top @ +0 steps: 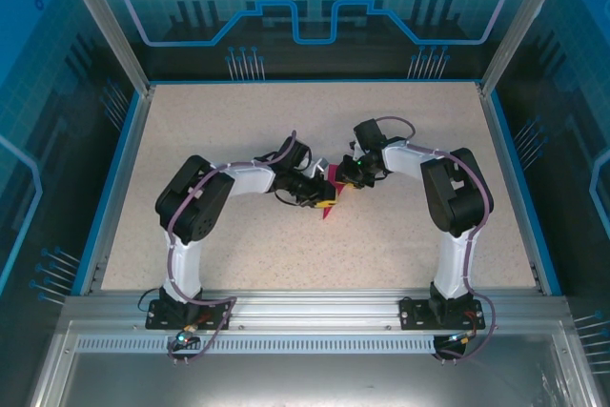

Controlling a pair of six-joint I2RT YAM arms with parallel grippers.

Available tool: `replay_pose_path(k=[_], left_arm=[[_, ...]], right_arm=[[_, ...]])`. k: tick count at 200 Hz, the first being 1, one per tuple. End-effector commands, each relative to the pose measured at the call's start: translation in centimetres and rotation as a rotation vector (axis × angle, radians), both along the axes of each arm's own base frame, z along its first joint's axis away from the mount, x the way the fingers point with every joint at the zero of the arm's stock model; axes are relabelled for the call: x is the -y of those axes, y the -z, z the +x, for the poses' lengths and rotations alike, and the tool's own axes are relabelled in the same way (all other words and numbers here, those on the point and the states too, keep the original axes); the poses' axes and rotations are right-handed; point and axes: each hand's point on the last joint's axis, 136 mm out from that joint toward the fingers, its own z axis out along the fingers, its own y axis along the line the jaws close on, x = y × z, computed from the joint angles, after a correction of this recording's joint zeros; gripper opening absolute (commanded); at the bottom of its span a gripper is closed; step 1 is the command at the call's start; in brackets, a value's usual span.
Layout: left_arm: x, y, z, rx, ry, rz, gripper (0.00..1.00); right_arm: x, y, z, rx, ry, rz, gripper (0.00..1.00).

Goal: Fold a paper plane with a square sheet of paper (fold left side to right side)
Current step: Fold the wing for the fifth time at the center of the table.

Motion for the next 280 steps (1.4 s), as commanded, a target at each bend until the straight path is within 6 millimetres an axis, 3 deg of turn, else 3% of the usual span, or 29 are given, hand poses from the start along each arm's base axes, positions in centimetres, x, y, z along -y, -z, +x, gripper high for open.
replay_pose_path(k=[1, 103, 161, 206, 244, 280], left_arm=[[-1.0, 2.6, -1.0, -0.047, -0.006, 0.063, 0.2], [-2.2, 5.1, -2.0, -0.101, -0.027, 0.139, 0.19], [-3.2, 6.8, -3.5, -0.159, -0.033, 0.219, 0.16], [-4.0, 7.8, -4.3, -0.181, -0.038, 0.317, 0.12], [-4.1, 8.5, -4.5, -0.197, -0.04, 0.346, 0.09], [-4.0, 8.5, -4.5, -0.194, -0.036, 0.354, 0.08]], right_arm=[[1.1, 3.3, -2.7, -0.124, -0.01, -0.058, 0.25], [0.8, 2.7, -2.3, -0.1, -0.022, -0.046, 0.25], [-0.9, -1.5, -0.2, 0.074, -0.033, 0.074, 0.22], [-0.8, -4.3, -1.1, 0.152, -0.048, 0.118, 0.17], [-1.7, -3.7, -2.9, 0.127, -0.072, 0.159, 0.15], [-2.6, -2.2, -3.0, 0.098, -0.095, 0.157, 0.15]])
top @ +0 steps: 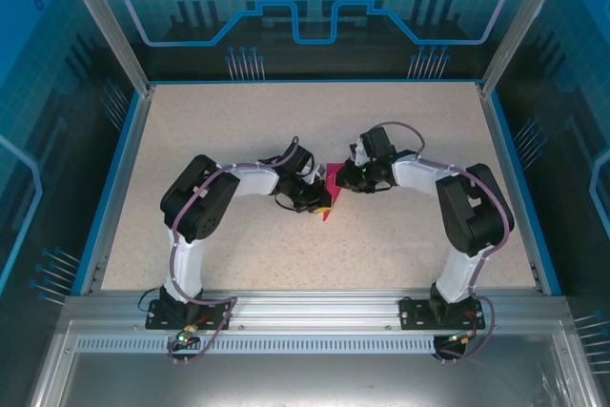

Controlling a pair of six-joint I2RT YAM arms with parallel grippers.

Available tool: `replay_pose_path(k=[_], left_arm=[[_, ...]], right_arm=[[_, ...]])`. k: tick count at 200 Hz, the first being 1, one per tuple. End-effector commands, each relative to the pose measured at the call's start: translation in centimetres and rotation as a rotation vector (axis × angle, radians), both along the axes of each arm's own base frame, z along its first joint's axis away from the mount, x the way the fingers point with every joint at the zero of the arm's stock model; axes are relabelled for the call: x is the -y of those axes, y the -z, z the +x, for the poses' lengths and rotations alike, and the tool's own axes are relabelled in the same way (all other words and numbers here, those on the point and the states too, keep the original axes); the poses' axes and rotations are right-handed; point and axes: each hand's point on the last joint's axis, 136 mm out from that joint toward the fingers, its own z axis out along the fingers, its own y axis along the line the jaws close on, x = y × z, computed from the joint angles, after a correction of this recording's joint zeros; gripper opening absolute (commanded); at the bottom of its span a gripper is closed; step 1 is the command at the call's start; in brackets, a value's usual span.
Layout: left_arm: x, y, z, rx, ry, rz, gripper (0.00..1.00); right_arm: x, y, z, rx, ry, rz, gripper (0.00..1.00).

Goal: Fold a paper plane with a square sheet of paper (fold left side to right side)
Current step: Fold the wing for the fifth time at the center of the table.

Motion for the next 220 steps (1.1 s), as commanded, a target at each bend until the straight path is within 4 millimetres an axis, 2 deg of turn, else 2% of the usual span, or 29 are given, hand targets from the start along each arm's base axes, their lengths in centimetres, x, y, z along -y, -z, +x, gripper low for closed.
replay_pose_path(k=[1, 45, 105, 157, 220], left_arm=[[-3.0, 5.3, -4.0, -0.17, -0.007, 0.206, 0.08], [-3.1, 5.4, -4.1, -0.174, -0.006, 0.212, 0.08], [-3.2, 5.5, -4.2, -0.177, -0.005, 0.214, 0.07], [-3.4, 5.9, -4.5, -0.187, -0.004, 0.223, 0.07], [-3.5, 6.1, -4.6, -0.191, -0.001, 0.227, 0.06]], right_arm=[[-1.2, 1.3, -0.4, -0.02, -0.034, 0.014, 0.15], [-1.4, 2.8, 0.5, -0.035, -0.055, -0.017, 0.15], [-0.3, 4.3, 1.1, -0.043, -0.058, -0.089, 0.14], [0.9, 4.8, 2.4, -0.04, -0.05, -0.133, 0.15], [2.1, 4.2, 4.9, -0.026, -0.024, -0.115, 0.15]])
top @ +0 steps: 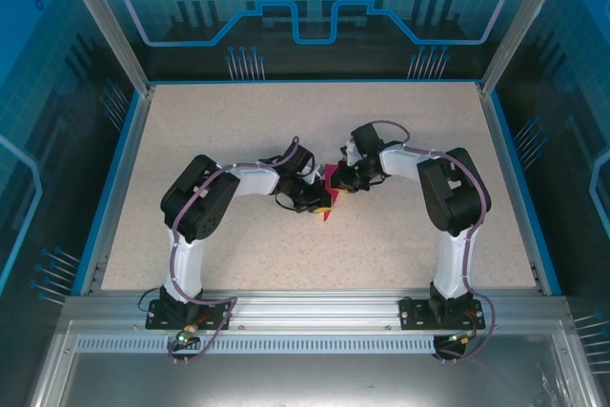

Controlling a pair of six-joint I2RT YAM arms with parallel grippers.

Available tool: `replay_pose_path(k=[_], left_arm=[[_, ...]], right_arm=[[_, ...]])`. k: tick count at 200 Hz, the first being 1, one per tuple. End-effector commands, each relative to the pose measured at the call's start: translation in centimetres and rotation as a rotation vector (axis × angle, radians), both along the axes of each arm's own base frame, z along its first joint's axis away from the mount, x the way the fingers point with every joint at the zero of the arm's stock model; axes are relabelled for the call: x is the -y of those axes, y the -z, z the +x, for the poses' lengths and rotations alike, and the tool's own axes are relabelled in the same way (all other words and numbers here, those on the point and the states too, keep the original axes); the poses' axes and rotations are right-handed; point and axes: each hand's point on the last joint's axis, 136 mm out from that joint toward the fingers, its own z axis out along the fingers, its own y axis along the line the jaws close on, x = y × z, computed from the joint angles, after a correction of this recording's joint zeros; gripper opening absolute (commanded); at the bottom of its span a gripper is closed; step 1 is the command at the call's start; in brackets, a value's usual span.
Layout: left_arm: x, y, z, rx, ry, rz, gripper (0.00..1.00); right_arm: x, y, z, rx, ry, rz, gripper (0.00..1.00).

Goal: Fold a paper plane with a square sheet of paper (fold left side to right side)
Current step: Fold the wing for the fifth time at the center of the table.

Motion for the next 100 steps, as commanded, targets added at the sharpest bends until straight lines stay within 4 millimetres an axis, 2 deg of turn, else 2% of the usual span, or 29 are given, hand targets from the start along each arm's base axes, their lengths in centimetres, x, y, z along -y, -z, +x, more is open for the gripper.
replay_pose_path(k=[1, 100], left_arm=[[-3.4, 6.0, -4.6, -0.19, -0.001, 0.218, 0.07], [-3.4, 6.0, -4.6, -0.191, 0.0, 0.217, 0.06]], right_arm=[[2.6, 0.7, 3.6, 0.072, 0.061, -0.059, 0.15], [5.6, 0.9, 6.8, 0.061, 0.105, -0.053, 0.15]])
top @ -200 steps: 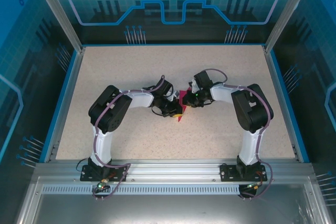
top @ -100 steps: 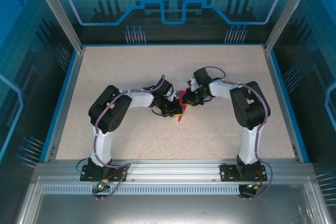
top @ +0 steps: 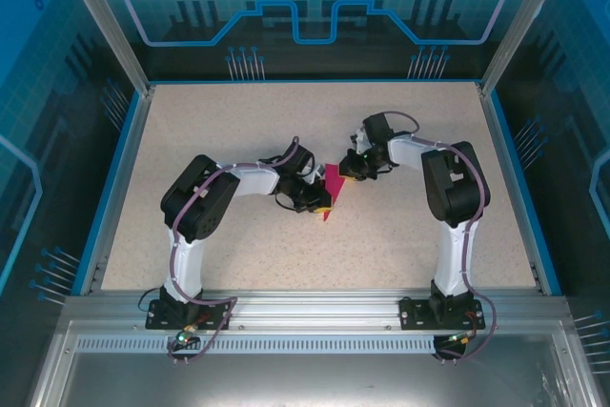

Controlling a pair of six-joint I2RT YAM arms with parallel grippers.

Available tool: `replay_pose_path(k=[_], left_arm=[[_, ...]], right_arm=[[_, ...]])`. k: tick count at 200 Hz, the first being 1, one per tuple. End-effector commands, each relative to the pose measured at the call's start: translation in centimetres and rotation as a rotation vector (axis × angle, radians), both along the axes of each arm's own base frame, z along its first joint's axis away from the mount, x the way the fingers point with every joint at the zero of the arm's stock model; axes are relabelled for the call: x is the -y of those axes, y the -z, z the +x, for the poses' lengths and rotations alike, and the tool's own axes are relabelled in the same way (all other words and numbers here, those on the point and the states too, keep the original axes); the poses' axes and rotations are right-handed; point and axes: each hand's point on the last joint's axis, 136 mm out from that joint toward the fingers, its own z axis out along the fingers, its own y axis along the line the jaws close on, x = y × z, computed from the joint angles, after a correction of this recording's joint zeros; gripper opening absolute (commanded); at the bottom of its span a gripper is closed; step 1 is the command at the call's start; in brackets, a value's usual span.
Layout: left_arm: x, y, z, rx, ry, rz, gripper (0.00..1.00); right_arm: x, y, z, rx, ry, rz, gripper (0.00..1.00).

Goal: Fold a paper plane with a square sheet of paper (fold left side to right side)
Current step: Fold the wing for the fifth time at the center of the table.

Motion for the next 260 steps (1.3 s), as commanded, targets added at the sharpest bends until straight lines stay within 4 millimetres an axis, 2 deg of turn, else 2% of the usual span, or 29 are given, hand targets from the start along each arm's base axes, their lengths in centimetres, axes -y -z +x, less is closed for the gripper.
replay_pose_path(k=[1, 83, 118, 150, 167, 185, 199, 227, 241, 260], left_arm=[[-3.4, 6.0, -4.6, -0.191, 0.001, 0.216, 0.06], [-3.2, 5.8, -4.5, -0.191, -0.002, 0.201, 0.06], [-2.8, 5.1, -4.1, -0.177, -0.003, 0.184, 0.06], [-2.7, 4.7, -4.0, -0.169, -0.005, 0.174, 0.06], [-2.5, 4.6, -3.9, -0.163, -0.007, 0.169, 0.07], [-2.4, 4.4, -3.7, -0.159, -0.01, 0.161, 0.07], [-2.4, 4.3, -3.7, -0.158, -0.012, 0.161, 0.07], [-2.4, 4.2, -3.7, -0.156, -0.012, 0.161, 0.07], [-2.3, 4.1, -3.7, -0.154, -0.012, 0.159, 0.07], [-2.2, 3.9, -3.5, -0.149, -0.011, 0.154, 0.07]], right_arm=[[2.9, 0.9, 2.9, 0.038, 0.052, -0.059, 0.15], [4.5, 1.4, 5.7, 0.033, 0.082, -0.042, 0.15], [5.1, -0.5, 7.6, 0.077, 0.092, -0.042, 0.16], [5.4, -3.6, 8.4, 0.13, 0.089, -0.029, 0.16], [4.7, -5.5, 7.4, 0.158, 0.073, -0.002, 0.16], [3.4, -7.1, 5.1, 0.178, 0.051, 0.044, 0.16], [1.6, -7.8, 2.8, 0.174, 0.019, 0.095, 0.16], [-1.9, -6.4, -1.6, 0.113, -0.039, 0.14, 0.16], [-2.8, -5.1, -2.7, 0.076, -0.04, 0.141, 0.16], [-3.1, -3.4, -3.1, 0.045, -0.037, 0.118, 0.16]])
